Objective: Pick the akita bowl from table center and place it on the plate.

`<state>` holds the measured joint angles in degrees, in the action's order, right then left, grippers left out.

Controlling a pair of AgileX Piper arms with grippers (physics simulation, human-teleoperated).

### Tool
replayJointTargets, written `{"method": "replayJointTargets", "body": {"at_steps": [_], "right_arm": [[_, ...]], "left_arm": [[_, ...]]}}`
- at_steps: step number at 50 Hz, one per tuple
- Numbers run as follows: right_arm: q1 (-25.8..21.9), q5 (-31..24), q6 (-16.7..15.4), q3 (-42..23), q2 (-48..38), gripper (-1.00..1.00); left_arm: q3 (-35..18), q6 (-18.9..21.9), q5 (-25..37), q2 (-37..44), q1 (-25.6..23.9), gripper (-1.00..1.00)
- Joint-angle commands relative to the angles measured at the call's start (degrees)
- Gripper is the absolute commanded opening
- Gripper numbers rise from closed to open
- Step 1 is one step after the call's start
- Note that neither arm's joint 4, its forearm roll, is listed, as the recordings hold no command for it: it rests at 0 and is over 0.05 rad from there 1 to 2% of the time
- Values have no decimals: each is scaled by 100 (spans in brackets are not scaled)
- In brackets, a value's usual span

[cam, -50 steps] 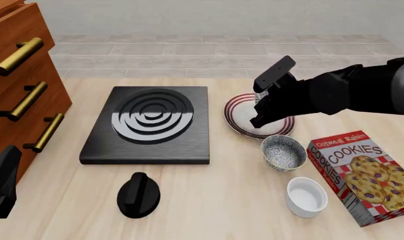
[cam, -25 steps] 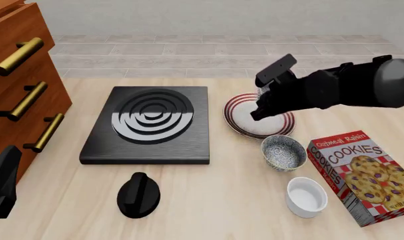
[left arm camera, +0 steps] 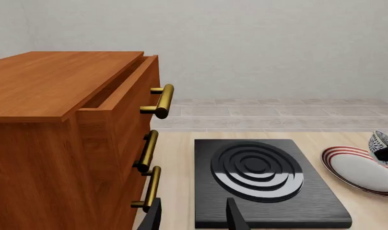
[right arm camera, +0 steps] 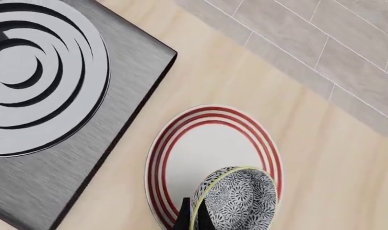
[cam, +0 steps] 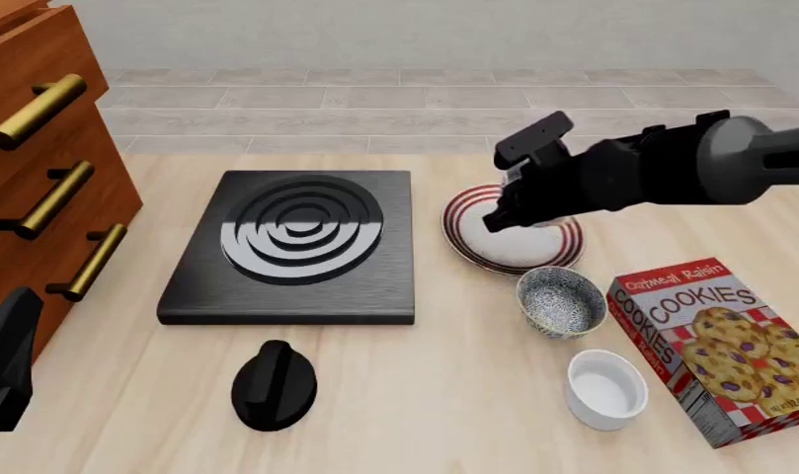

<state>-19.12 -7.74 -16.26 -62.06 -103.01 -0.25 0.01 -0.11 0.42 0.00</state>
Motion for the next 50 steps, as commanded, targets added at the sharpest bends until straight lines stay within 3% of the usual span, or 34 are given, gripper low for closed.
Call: {"method": "replayJointTargets", "body": {"at_steps": [1,50], "right_arm": [[31,31,129,-175,-188,-100],[140,133,140,-576,-948,-100]], "left_arm": [[0,0,0,-1,0,100],[0,0,0,-1,1,100]]}}
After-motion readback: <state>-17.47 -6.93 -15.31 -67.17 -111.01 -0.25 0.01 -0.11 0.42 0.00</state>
